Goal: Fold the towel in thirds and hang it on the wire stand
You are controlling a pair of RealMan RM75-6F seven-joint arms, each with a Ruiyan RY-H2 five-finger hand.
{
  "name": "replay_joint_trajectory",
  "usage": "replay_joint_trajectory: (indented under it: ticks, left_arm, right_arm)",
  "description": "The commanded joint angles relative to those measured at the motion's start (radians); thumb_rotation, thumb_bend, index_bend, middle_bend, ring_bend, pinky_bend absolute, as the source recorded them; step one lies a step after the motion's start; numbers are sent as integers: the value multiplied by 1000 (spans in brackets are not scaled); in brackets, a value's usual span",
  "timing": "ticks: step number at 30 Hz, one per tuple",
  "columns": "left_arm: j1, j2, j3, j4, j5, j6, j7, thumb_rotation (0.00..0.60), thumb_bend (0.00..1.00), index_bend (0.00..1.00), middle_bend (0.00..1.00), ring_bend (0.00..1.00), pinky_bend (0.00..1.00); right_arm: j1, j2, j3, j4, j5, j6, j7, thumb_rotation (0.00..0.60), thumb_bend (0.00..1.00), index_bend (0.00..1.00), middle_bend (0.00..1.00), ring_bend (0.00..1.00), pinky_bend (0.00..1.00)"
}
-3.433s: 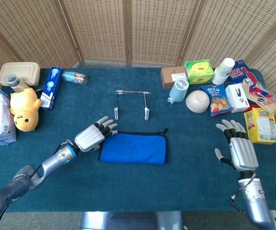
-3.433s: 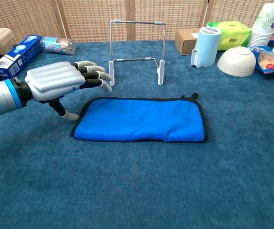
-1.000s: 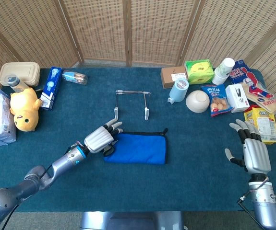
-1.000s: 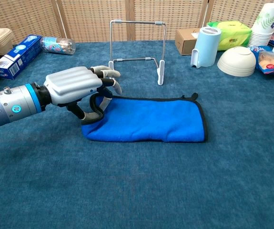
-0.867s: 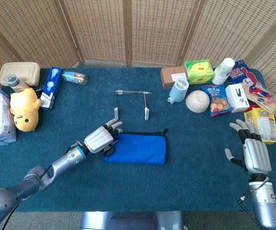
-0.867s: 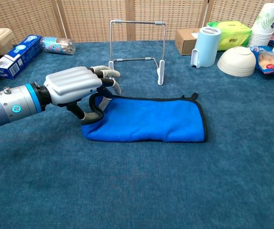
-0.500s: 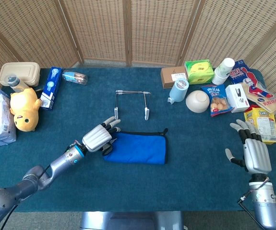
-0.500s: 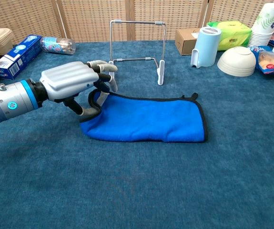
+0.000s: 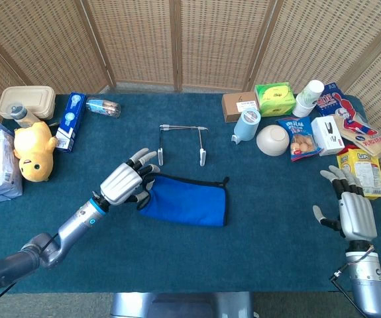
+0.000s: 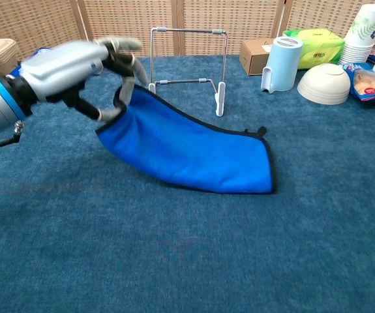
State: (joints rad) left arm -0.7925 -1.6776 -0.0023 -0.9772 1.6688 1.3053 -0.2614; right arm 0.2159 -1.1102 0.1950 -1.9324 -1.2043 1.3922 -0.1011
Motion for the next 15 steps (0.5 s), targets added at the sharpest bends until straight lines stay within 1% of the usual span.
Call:
replay_joint_trajectory:
  ticks: [1,7,15]
  left_arm:
    - [7,91,-64,-164,-45,19,41,600,495,796,345,96,7]
    - [-1,177,-139,-348,-100,3,119,600,496,797,346,98,4]
    - [-15,250,-241,-528,-191,-25,243,600,502,802,349,98,0]
  right_arm:
    - [-2,0,-1,6,-2,-2,7,600,296,180,107,0,19]
    - [-2,-3,-1,17,-4,-10,22,600,294,180,107,0,18]
    - [-7,-9,-5,38,-13,-16,57,600,287,179,107,0,16]
